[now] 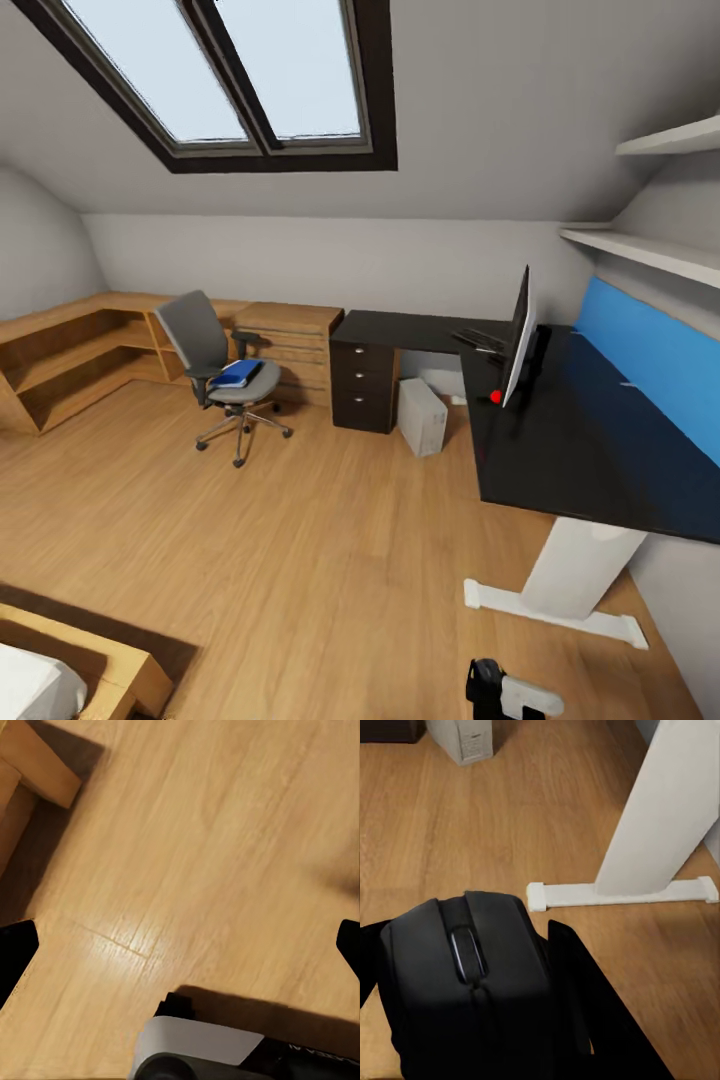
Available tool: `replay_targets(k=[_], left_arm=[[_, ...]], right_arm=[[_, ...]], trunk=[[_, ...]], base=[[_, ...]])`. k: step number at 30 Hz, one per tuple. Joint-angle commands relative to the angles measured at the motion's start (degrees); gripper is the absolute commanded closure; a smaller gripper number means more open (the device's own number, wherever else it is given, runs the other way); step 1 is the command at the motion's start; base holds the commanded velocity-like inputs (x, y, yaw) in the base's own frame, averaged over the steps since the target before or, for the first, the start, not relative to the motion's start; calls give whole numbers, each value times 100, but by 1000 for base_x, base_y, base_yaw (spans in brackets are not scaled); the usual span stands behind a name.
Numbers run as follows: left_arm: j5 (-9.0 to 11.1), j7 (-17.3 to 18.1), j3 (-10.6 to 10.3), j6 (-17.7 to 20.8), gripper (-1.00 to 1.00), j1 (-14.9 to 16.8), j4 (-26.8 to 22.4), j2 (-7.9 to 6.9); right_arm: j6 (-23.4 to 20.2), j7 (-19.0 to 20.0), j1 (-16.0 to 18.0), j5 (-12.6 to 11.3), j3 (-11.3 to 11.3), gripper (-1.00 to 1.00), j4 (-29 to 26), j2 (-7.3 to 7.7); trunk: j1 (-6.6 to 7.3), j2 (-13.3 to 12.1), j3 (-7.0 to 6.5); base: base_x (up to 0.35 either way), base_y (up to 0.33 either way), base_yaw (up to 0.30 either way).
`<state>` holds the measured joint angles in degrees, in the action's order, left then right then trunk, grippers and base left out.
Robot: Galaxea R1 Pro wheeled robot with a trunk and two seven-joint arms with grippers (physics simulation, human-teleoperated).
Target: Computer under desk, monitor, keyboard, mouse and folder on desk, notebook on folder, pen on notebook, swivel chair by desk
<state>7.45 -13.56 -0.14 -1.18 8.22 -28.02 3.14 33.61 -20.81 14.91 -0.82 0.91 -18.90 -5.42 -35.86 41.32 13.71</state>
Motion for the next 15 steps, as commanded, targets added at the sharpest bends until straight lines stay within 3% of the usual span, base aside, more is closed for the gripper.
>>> replay_targets(k=[1,4,11,15], left_arm=[[55,-7,-3,-13,-100,4,8,1],[50,-14,3,-35,-100,4,31,2],[48,-9,-10,-216,-100,4,34,2],[47,-7,-95,-286,-100,4,39,-1]], right_arm=[[23,-9,3,-12,7,100,4,-2],[23,-10,3,-14,5,100,17,-2],[23,-4,3,-14,-1,100,18,-9],[24,22,3,-9,-3,100,18,-29]], trunk=[[19,-35,-13],[63,-115,-55],[63,-115,-76],[63,-115,-104]], base=[[169,304,275],[127,206,275],[14,21,262],[94,2,127]])
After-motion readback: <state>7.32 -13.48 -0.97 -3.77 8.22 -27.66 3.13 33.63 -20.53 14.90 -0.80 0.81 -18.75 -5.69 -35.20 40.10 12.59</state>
